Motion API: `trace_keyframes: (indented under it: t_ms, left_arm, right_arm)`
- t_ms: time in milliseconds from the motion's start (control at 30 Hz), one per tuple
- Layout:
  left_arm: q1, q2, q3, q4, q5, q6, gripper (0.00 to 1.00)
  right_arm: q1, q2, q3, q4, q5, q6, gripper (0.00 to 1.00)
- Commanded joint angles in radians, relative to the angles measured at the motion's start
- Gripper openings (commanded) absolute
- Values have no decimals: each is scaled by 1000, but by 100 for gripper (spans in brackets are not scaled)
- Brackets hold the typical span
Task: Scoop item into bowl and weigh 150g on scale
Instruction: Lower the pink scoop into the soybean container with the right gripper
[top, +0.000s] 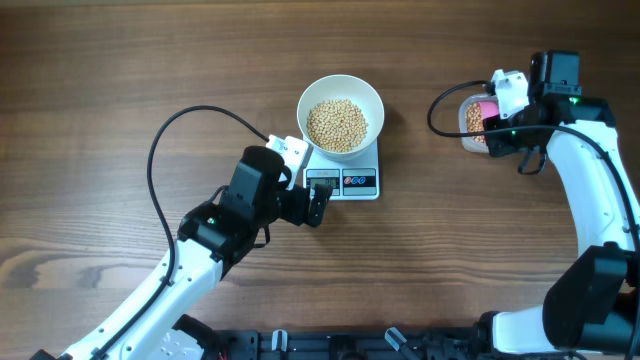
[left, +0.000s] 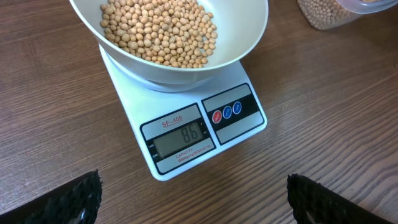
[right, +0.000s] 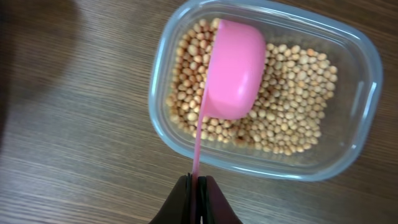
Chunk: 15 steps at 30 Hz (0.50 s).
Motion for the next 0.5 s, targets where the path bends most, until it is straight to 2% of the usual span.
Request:
trace_keyframes:
  t_ms: [0,467]
  left_arm:
    - [-3,3,-5,-1,15,23,100]
    - [-3,3,-5,-1,15,23,100]
  right_arm:
    - [-23,19,-8,-4,-148,-8,4]
    - [-241,19,-11,-18,-515,27,4]
